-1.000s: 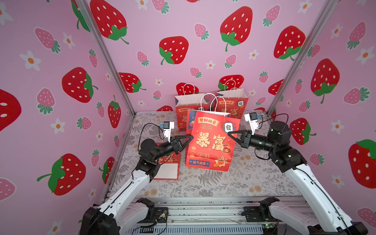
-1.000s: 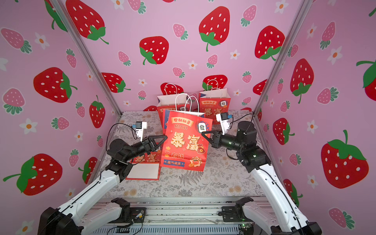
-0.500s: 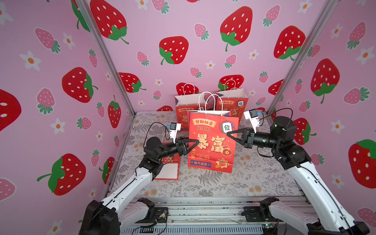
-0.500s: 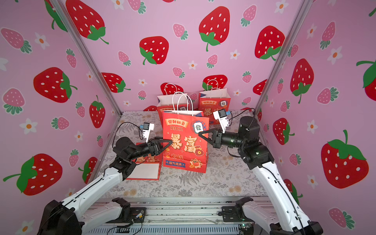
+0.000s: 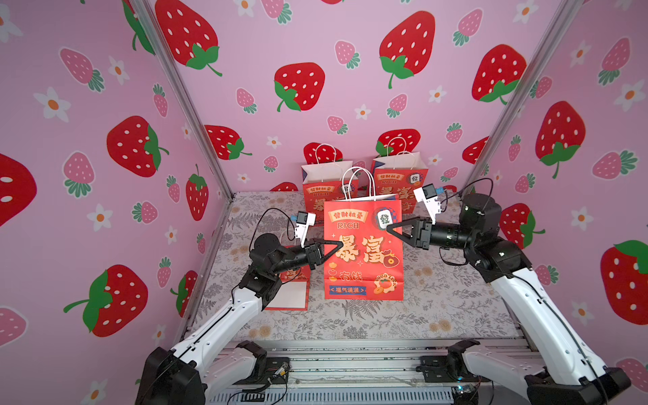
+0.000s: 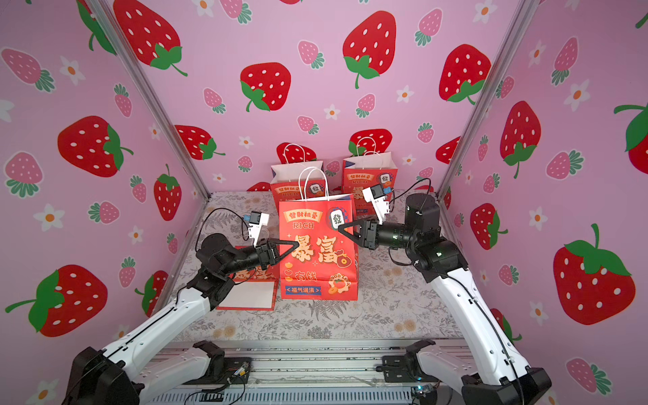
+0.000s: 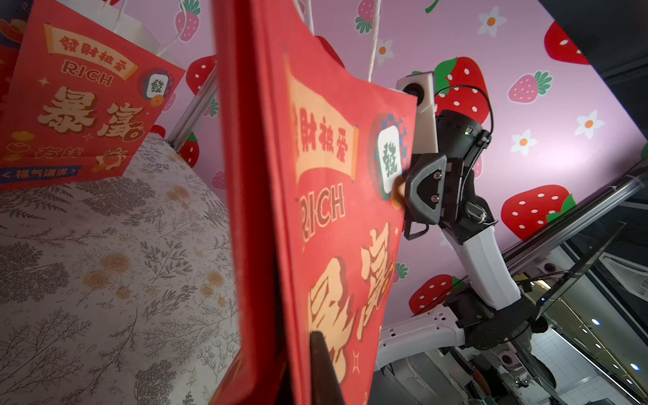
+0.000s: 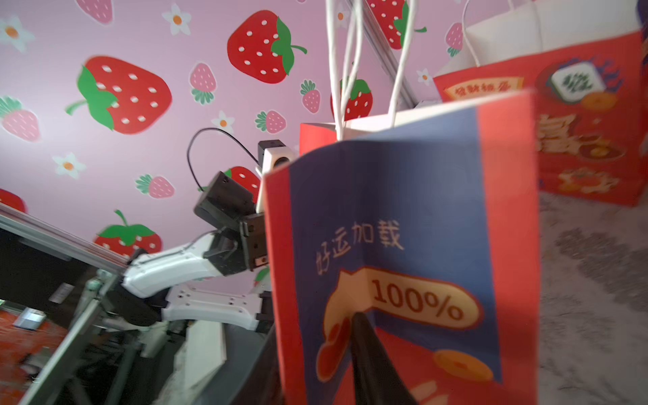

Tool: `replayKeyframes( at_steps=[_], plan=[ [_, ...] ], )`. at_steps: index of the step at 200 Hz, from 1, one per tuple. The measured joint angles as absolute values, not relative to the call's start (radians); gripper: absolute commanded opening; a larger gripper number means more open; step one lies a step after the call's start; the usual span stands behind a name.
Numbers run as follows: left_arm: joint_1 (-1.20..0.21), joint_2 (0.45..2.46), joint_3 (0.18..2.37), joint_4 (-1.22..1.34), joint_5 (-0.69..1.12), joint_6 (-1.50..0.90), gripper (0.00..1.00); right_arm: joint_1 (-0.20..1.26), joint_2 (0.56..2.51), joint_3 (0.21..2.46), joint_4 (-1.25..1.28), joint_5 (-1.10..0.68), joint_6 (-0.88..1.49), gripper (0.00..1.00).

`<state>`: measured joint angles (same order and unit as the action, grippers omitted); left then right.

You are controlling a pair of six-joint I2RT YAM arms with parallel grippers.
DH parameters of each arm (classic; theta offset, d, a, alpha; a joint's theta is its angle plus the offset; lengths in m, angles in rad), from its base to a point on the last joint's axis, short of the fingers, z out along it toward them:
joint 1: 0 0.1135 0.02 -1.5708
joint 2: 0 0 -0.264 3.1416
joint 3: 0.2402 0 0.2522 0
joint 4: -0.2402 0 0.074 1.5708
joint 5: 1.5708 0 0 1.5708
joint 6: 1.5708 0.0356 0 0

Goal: Put away the paper bag
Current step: Press the paper bag.

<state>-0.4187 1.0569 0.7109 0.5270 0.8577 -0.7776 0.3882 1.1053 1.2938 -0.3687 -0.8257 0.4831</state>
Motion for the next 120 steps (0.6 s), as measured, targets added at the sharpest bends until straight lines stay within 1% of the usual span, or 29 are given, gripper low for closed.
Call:
replayKeyframes(
  at_steps=[5,11,15,25,45,55,69,75,83,101,120],
  plan=[
    [-0.415,1.051,0.717,0.507,0.858,-0.774,0.0,0.389,1.107,1.299,-0.369,-0.815,0.48,0.51],
    [-0.411,1.044,0.722,0.489,0.86,-0.772,0.0,0.389,1.111,1.307,-0.37,-0.798,0.479,0.51],
    [-0.405,1.039,0.725,0.48,0.863,-0.772,0.0,0.388,1.112,1.311,-0.369,-0.788,0.478,0.56],
    [-0.388,1.028,0.73,0.461,0.868,-0.773,0.0,0.388,1.113,1.314,-0.367,-0.764,0.471,0.61],
    [-0.33,1.016,0.735,0.442,0.883,-0.799,0.0,0.388,1.093,1.295,-0.349,-0.724,0.467,0.75],
    [-0.302,1.016,0.738,0.435,0.899,-0.818,0.0,0.387,1.065,1.263,-0.344,-0.706,0.461,0.81],
    [-0.265,1.021,0.755,0.409,0.931,-0.842,0.0,0.376,1.008,1.204,-0.344,-0.678,0.446,0.94],
    [-0.255,1.026,0.769,0.393,0.946,-0.847,0.0,0.367,0.981,1.178,-0.344,-0.671,0.436,0.97],
    [-0.245,1.035,0.794,0.371,0.972,-0.855,0.0,0.345,0.949,1.146,-0.347,-0.669,0.426,1.0],
    [-0.237,1.059,0.876,0.313,1.037,-0.861,0.0,0.247,0.906,1.098,-0.346,-0.707,0.426,1.0],
    [-0.233,1.073,0.968,0.272,1.11,-0.862,0.0,0.11,0.923,1.056,-0.305,-0.818,0.459,0.94]
  ],
)
